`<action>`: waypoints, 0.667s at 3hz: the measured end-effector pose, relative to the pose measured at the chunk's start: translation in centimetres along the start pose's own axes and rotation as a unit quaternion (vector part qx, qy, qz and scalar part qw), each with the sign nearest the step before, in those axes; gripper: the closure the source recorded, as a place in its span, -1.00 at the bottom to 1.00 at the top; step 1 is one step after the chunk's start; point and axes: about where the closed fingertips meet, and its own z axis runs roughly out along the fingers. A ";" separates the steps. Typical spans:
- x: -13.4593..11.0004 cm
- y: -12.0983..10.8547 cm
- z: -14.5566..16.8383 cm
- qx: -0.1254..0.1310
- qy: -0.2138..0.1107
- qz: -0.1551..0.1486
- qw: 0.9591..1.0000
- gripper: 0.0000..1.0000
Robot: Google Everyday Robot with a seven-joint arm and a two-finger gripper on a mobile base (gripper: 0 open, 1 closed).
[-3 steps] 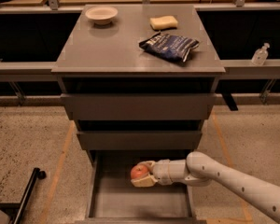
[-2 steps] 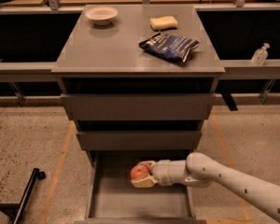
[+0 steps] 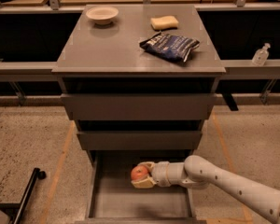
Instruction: Place apple into bottom drawer
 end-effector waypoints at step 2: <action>3.0 -2.8 4.0 -0.012 -0.008 0.001 1.000 1.00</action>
Offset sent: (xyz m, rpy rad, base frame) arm 0.0397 0.0210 -0.0765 0.0294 0.0091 0.0229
